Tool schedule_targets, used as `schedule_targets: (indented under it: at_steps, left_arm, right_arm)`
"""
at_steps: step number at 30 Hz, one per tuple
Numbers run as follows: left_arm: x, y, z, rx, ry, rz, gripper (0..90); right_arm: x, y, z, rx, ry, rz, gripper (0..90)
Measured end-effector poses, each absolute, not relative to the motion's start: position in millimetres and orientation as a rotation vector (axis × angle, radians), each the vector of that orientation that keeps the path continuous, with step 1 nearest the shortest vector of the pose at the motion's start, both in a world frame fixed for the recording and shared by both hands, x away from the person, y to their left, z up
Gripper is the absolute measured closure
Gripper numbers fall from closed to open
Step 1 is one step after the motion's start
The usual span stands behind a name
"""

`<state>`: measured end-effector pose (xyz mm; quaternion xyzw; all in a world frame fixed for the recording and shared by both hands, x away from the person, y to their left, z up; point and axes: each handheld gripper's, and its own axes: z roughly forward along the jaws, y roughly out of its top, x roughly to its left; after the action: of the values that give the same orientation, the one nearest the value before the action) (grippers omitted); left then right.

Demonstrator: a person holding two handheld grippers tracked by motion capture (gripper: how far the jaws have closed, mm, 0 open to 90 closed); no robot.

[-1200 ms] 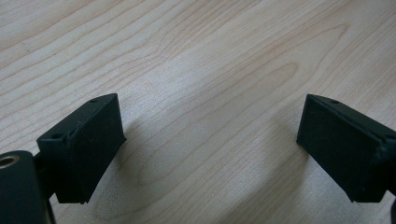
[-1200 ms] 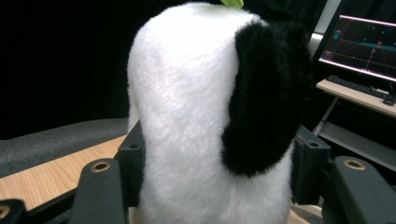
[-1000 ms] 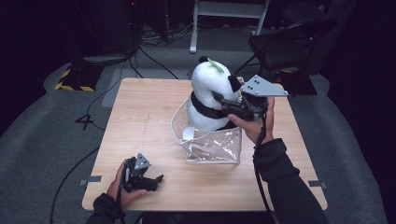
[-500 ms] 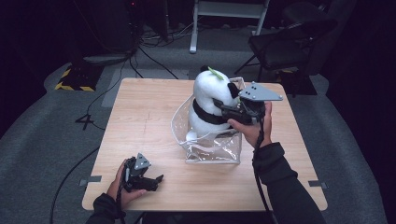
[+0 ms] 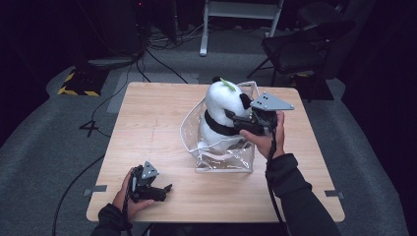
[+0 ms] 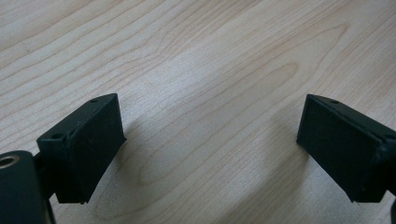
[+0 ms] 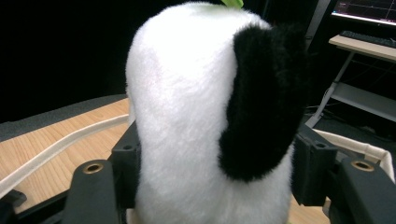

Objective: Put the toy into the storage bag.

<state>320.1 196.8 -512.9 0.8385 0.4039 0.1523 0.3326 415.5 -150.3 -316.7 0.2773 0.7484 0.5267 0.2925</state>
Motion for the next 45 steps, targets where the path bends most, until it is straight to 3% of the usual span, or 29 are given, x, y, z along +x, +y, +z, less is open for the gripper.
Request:
schedule_targets:
  at_steps: [22, 45]
  left_arm:
    - [320, 197, -513, 2.19, 1.055, 0.398, 7.4]
    - [320, 197, -513, 2.191, 1.055, 0.398, 7.3]
  right_arm:
    - [421, -154, -333, 0.768, 2.038, 1.375, 31.7]
    - [428, -156, -340, 0.811, 2.148, 1.262, 22.3]
